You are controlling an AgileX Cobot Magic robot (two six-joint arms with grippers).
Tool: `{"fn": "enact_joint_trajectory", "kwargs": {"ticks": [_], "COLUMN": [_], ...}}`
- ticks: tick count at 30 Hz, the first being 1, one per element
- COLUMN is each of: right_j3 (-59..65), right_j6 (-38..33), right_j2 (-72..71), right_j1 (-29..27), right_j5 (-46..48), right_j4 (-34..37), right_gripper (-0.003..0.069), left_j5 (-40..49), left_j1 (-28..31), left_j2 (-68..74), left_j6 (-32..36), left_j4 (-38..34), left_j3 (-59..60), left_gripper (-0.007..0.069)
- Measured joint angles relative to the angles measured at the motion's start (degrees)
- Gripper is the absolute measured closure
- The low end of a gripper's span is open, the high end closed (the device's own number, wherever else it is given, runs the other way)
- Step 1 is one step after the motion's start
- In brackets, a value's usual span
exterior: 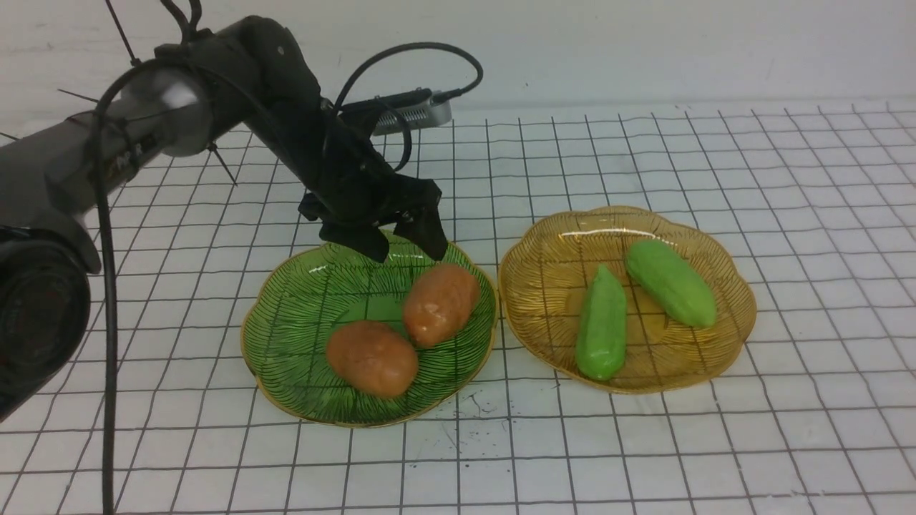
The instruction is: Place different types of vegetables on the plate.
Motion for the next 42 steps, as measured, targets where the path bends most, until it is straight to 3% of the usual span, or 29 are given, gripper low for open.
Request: {"fn": "enact_joint_trajectory", "kwargs": {"ticks": [5,9,12,16,19,24,32,42], "right_j3": [2.6,17.1,29.0,35.8,36.1,36.1,36.1,36.1], "right_j6": [3.5,5.7,5.9,9.2,15.8,21.2,8.3,1.1], "right_j2": [-7.5,-9.3,-7.6,-7.1,-7.1,-7.1,-7.1,-7.1], "right_j1": [0.0,0.0,0.0,0.0,0.0,0.0,0.0,0.0], "right_j5": [-2.3,-25.7,-42.3,-58.0,-58.5,-53.5,-51.8,-51.7], "right_j4": [-3.2,-8.3,-13.9,-18.7,-16.1,-13.6,-11.8,-0.9], "right_gripper": [0.0673,0.0673,0.0673,0.0673,0.0673,0.0673,0.0673,0.0673], "left_j5": [3.3,4.5,4.6,4.8,4.8,4.8,4.9,5.7], "left_j1": [0.0,0.0,0.0,0.0,0.0,0.0,0.0,1.4], "left_j2": [0.0,-0.1,-0.3,-0.3,-0.3,-0.3,-0.5,-8.1], "left_j6": [-1.4,-3.1,-5.1,-5.6,-5.3,-4.5,-2.5,-2.7], "left_j4": [0.1,0.1,-0.1,0.0,0.0,0.0,0.1,1.2], "left_j3": [-6.0,-14.6,-17.2,-17.4,-17.4,-17.4,-17.4,-17.4], "left_gripper": [0.0052,0.0095,0.0215,0.0528,0.0615,0.0632,0.0632,0.0632]}}
